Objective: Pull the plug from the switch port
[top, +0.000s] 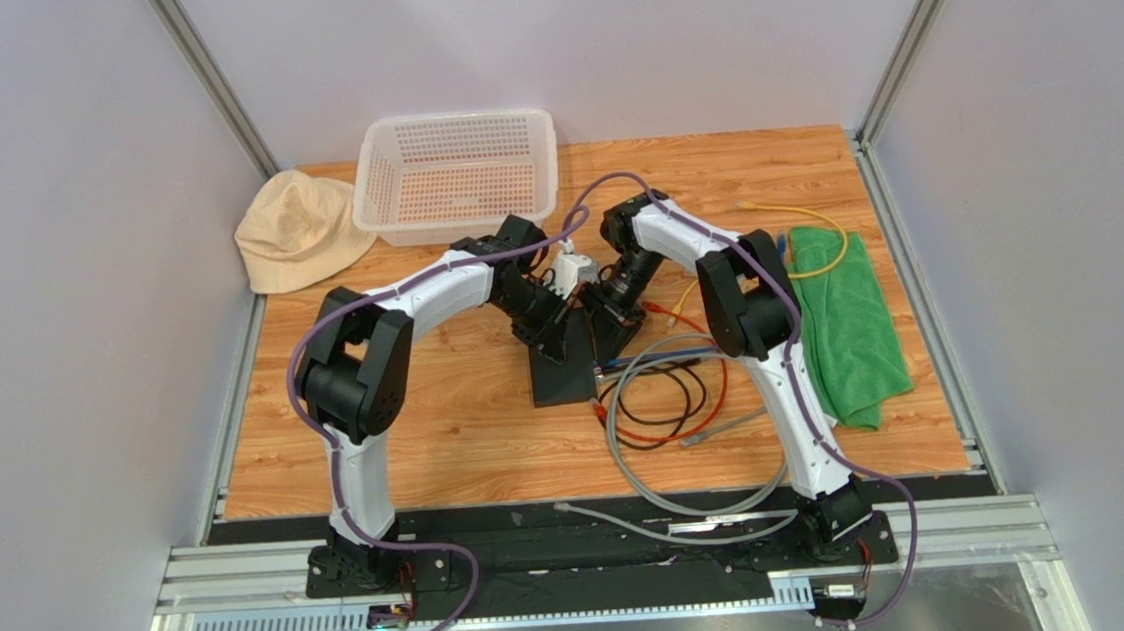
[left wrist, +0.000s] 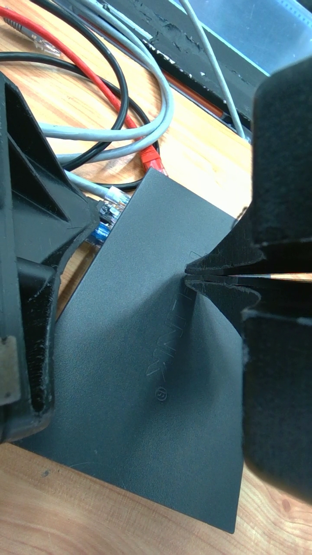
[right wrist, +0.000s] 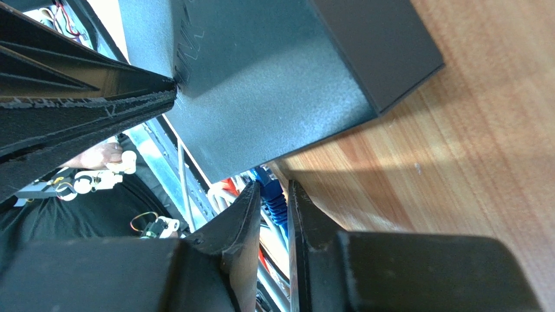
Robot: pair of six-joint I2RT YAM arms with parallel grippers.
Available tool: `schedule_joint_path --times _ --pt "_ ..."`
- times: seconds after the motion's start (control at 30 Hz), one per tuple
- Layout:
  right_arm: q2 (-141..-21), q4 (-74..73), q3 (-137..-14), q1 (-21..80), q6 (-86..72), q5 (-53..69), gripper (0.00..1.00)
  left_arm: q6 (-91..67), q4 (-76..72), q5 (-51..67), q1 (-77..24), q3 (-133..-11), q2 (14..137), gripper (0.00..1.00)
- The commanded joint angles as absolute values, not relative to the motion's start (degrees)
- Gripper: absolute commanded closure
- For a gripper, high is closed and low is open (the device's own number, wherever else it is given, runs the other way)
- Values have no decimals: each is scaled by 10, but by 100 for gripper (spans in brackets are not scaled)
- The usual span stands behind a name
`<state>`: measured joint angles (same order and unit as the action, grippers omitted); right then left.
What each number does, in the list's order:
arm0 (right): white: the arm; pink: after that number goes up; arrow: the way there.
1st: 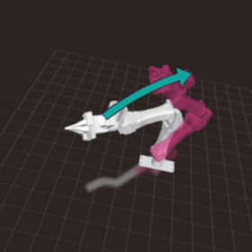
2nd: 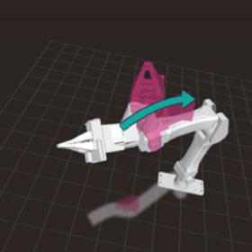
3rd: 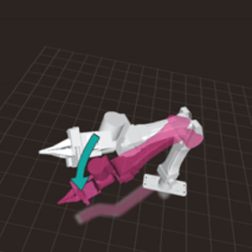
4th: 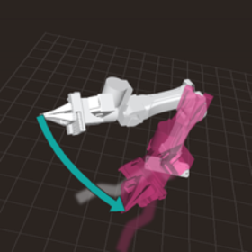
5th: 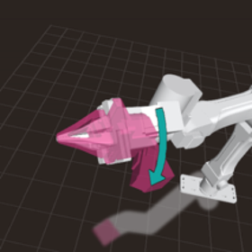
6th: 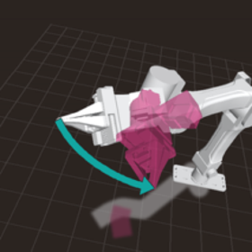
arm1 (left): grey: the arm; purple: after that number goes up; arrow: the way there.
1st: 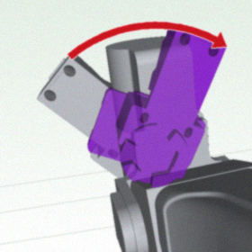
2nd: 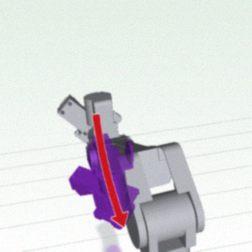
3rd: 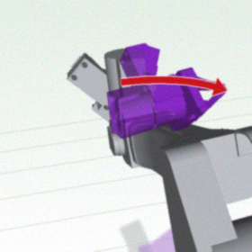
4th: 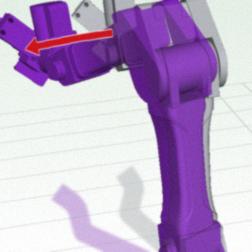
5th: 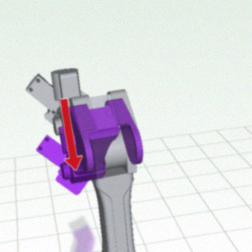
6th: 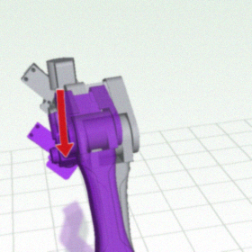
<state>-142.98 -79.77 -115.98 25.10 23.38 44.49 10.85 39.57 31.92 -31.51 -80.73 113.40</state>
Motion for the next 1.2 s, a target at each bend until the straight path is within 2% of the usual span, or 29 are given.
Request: schedule_joint_path --times 0.0,0.37,0.77,0.97,1.0,1.03,1.07,1.17 --pt "-1445 -841 -1143 232 284 279 100 123 397 283 -320 -810 1158 100" --pt "-1403 -873 -1129 214 274 212 100 122 399 283 -320 -811 1159 100" --pt "-1409 -874 -1309 75 301 176 100 124 400 286 -320 -811 1159 100" --pt "-1413 -810 -1317 44 272 126 100 126 400 287 -320 -812 1159 100" --pt "-1415 -804 -1320 44 266 116 98 126 400 287 -320 -811 1159 100" --pt "-1419 -802 -1326 44 263 106 91 126 400 287 -321 -810 1156 100" --pt "-1419 -802 -1339 44 260 107 75 127 399 286 -321 -809 1156 100" --pt "-1398 -791 -1347 43 264 143 56 127 399 285 -321 -808 1152 100"
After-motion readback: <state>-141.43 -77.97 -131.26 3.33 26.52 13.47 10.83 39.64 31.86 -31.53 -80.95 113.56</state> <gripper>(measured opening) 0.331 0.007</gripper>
